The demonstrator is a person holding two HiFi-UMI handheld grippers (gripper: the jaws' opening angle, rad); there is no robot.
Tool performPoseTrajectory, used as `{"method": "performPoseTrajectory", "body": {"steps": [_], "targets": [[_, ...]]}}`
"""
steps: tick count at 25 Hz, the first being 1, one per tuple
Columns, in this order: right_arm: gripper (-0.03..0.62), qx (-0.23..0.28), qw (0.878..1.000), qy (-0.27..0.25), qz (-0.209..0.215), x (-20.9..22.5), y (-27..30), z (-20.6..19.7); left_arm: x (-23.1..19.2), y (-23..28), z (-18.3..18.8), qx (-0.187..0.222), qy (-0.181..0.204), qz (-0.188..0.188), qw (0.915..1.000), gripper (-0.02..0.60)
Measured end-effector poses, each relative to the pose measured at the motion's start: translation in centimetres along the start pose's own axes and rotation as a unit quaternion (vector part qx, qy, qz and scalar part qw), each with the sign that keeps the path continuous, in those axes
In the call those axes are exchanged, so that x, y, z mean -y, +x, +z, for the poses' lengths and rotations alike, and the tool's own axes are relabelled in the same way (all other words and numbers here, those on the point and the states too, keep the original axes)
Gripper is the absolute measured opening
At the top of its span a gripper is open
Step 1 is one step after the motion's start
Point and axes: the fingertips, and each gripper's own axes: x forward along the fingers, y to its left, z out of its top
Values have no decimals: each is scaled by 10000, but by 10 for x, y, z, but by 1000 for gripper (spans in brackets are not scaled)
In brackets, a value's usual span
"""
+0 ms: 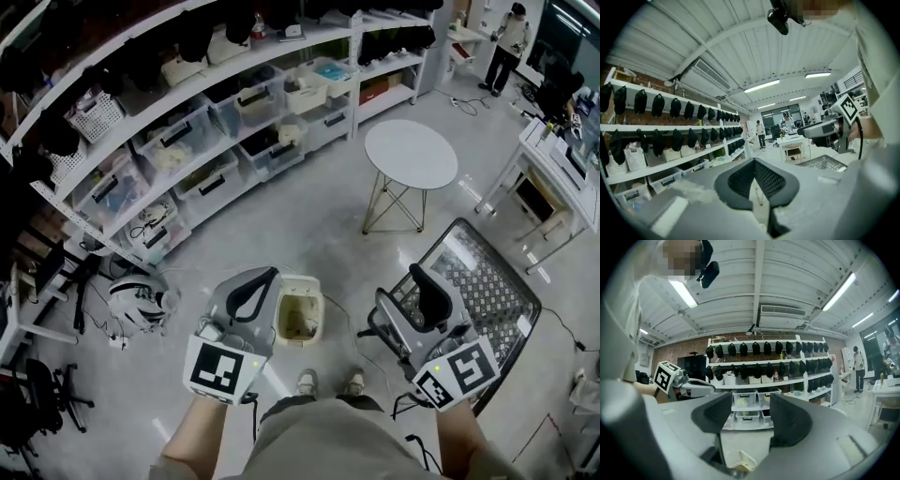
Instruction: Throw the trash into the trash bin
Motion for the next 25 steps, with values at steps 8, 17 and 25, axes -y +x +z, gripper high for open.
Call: {"method": "performPoseTrajectory", "body": {"steps": [8, 17, 25], "targets": [[259, 190, 9971, 420, -605, 39, -36, 3, 28, 27, -2, -55, 527, -283, 9982, 2], [290, -19, 9651, 164, -2614, 147, -93, -10, 80, 91, 23, 247, 645, -1067, 9919, 2], [327, -500, 9045, 886, -4142, 243, -172, -88, 158, 164, 14, 241, 1100, -1935, 9746, 2]]}}
